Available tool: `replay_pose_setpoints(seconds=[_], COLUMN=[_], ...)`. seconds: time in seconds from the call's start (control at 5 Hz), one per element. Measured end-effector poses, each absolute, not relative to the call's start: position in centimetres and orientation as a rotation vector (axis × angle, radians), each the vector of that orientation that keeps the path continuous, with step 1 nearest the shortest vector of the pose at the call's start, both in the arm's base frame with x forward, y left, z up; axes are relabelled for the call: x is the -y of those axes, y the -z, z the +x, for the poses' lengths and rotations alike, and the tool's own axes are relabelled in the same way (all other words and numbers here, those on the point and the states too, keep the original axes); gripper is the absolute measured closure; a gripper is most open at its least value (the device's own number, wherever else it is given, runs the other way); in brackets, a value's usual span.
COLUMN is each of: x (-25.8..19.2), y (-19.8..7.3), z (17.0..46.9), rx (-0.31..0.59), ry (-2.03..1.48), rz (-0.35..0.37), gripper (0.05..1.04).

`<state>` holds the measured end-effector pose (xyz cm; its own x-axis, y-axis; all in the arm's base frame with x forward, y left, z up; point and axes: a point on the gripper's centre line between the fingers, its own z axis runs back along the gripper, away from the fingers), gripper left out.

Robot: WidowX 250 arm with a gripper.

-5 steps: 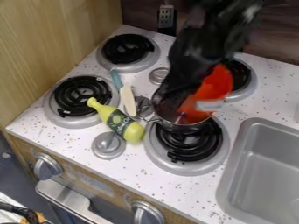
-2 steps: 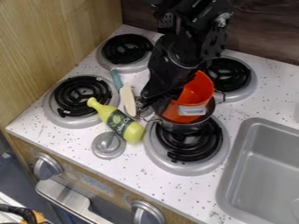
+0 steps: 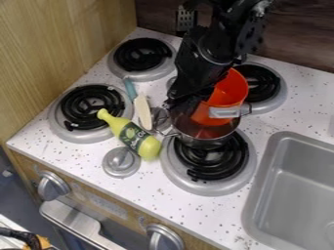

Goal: Move the orange pot into the silver pot on the bottom right burner

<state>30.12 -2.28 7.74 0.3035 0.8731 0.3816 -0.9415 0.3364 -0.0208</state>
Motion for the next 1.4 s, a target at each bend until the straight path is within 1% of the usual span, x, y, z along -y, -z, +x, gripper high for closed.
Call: replay_pose_setpoints(seconds=[0.2,0.4,0.6,0.8,1.0,1.2,1.4], x=[2.5,2.5,2.1,2.6,2.7,2.8,2.9], y=[-7.3,-6.7,-6.8,-7.3,-7.6,-8.1,-8.6], z=[30.4,30.3,30.1,30.2,30.0,30.2,30.4], rx=[0.35,0.356,0.359,0.361,0.352,0.358,0.356], ry=[-1.205,-1.196,-1.22,-1.233,-1.239,-1.253,-1.237], rz=[0.21,0.193,0.217,0.219,0.243,0.246,0.25], gripper=[1.006,0.974,0.766,0.509,0.196,0.075,0.081])
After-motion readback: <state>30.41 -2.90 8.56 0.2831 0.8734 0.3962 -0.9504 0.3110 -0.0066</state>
